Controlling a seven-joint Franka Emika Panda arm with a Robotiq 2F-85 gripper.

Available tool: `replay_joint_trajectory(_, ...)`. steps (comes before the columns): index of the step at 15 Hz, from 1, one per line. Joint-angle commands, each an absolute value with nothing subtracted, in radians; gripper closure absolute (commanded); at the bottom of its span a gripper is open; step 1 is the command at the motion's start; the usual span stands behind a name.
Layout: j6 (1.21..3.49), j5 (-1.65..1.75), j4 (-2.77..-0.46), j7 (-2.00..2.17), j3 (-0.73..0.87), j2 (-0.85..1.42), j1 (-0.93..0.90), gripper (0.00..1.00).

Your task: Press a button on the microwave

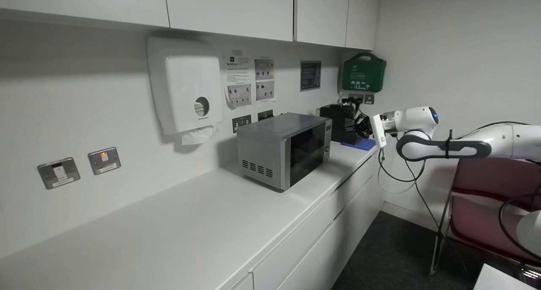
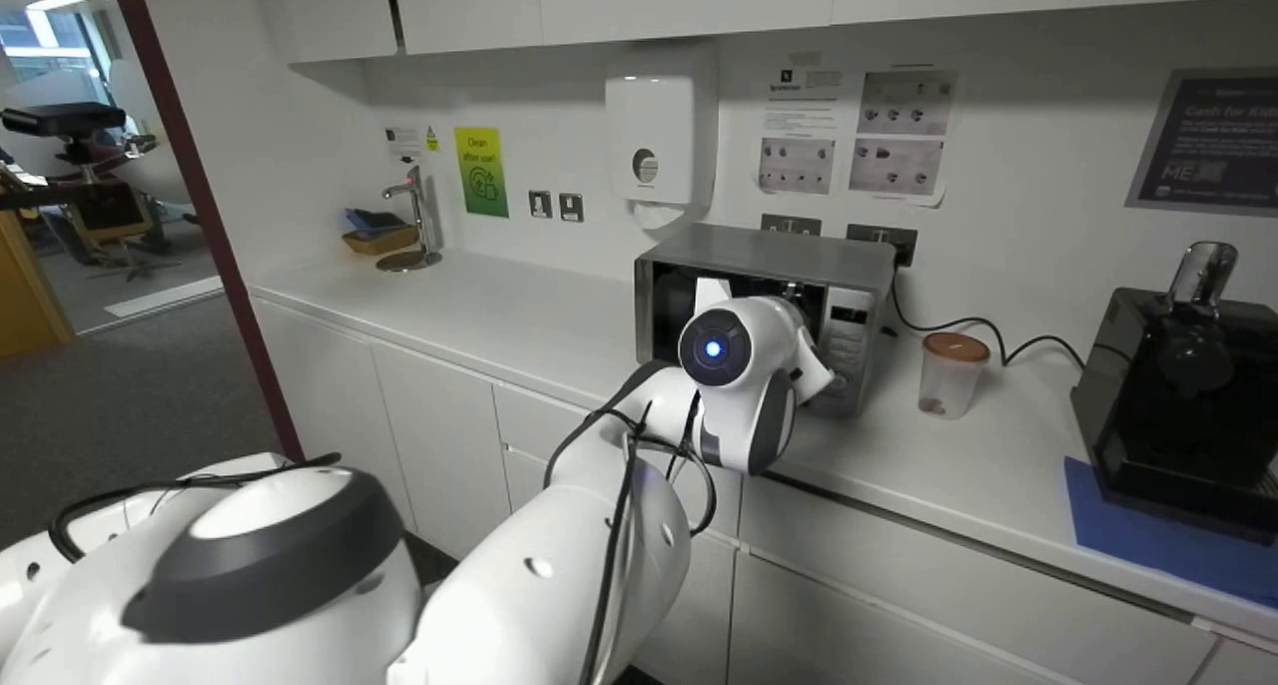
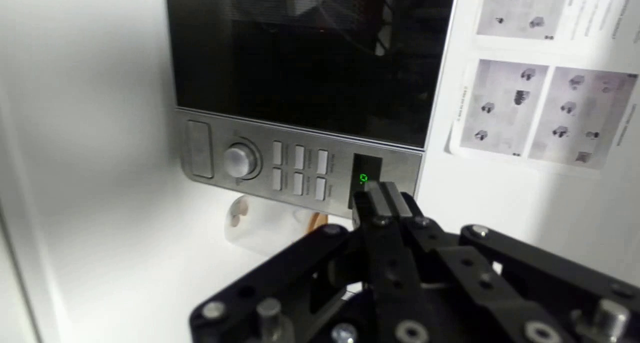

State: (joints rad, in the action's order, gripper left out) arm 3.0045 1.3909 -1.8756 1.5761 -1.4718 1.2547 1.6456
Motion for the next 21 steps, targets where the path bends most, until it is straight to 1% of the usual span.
replay_joint_trajectory(1, 2.806, 1.325, -2.113, 1.624, -1.592, 1.124, 1.880, 1.00)
replay_joint_trajectory(4, 2.610, 1.259, -2.192, 1.605, -1.699, 1.103, 1.994, 1.00)
replay_joint_trajectory(5, 2.632, 1.121, -2.220, 1.557, -1.698, 0.986, 2.037, 1.00)
replay_joint_trajectory(6, 2.584, 1.061, -2.230, 1.535, -1.722, 0.976, 2.062, 1.00)
replay_joint_trajectory(12, 2.373, 0.625, -2.222, 1.379, -1.800, 0.749, 2.158, 1.00)
replay_joint_trajectory(19, 2.295, 0.288, -2.194, 1.215, -1.844, 0.508, 2.258, 1.00)
replay_joint_trajectory(20, 2.343, 0.282, -2.194, 1.187, -1.829, 0.474, 2.263, 0.79)
replay_joint_trajectory(21, 2.350, 0.230, -2.216, 1.170, -1.831, 0.491, 2.259, 0.99)
